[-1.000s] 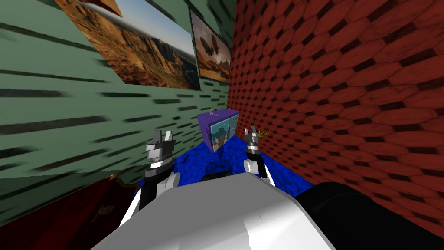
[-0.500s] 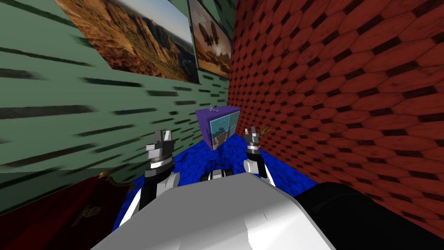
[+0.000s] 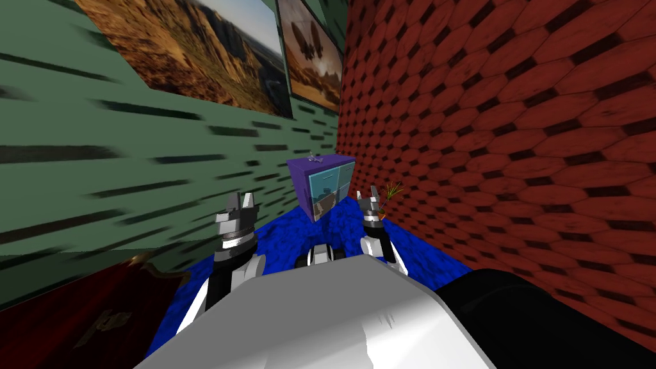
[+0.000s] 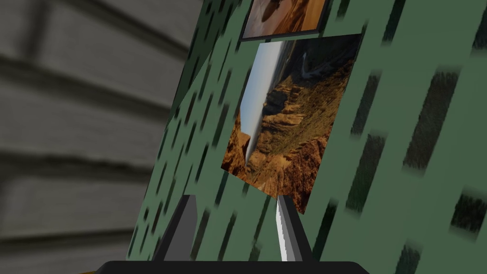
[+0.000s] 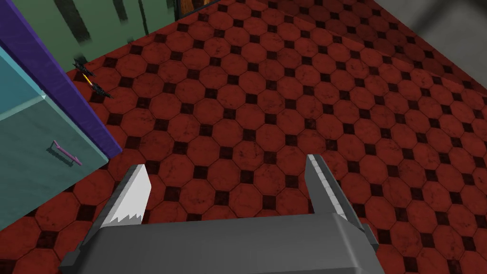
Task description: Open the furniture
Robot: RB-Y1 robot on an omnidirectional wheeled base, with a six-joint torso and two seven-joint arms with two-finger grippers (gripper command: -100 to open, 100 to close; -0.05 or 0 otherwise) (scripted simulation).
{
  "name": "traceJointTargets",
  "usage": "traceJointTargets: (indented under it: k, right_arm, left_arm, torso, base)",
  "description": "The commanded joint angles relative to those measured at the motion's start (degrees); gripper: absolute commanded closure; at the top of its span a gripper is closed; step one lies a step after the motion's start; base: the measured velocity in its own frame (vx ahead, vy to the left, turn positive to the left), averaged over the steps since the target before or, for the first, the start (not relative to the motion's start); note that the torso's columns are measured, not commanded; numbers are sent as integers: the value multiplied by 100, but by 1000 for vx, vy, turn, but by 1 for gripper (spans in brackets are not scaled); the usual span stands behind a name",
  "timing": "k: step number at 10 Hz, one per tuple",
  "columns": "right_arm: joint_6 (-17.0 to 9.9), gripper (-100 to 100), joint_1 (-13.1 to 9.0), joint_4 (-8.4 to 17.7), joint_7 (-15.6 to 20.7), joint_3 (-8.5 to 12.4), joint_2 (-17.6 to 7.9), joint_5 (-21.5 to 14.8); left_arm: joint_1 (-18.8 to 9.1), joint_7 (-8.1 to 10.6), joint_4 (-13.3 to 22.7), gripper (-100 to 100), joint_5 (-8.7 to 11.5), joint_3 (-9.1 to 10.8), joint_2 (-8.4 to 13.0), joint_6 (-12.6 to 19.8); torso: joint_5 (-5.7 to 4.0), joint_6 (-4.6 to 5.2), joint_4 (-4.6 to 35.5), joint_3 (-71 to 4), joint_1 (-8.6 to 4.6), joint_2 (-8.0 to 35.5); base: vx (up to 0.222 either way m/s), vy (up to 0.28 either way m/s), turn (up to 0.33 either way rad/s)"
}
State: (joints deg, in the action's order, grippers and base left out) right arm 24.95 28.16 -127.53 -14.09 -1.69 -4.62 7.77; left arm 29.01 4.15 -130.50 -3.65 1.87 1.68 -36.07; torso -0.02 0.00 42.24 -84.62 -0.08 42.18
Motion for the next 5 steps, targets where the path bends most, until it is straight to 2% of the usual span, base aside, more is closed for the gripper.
traceJointTargets:
  k: [1, 2, 3, 4, 5]
  right_arm:
    - [49, -100, -58, 78, -353, -171, -228, 176]
    - [93, -100, -76, 120, -561, -303, -356, 306]
    - [93, -100, -76, 120, -598, -303, -356, 306]
    - [141, -100, -95, 166, -825, -448, -475, 448]
    - [141, -100, -95, 166, -868, -448, -475, 448]
  left_arm:
    - [0, 0, 0, 0, 0, 0, 0, 0]
    - [0, 0, 0, 0, 0, 0, 0, 0]
    - [0, 0, 0, 0, 0, 0, 0, 0]
    - [0, 0, 0, 0, 0, 0, 0, 0]
    - [0, 0, 0, 0, 0, 0, 0, 0]
  torso:
    - [-1, 0, 2, 1, -2, 4]
    - [3, 0, 5, 6, 12, 13]
    - [5, 0, 6, 8, 16, 15]
    - [5, 0, 7, 10, 17, 19]
    - [3, 0, 5, 6, 9, 11]
  base:
    - [61, -39, 3]
    - [61, -26, -4]
    - [44, -17, 0]
    - [61, -25, -4]
    - [55, -26, 0]
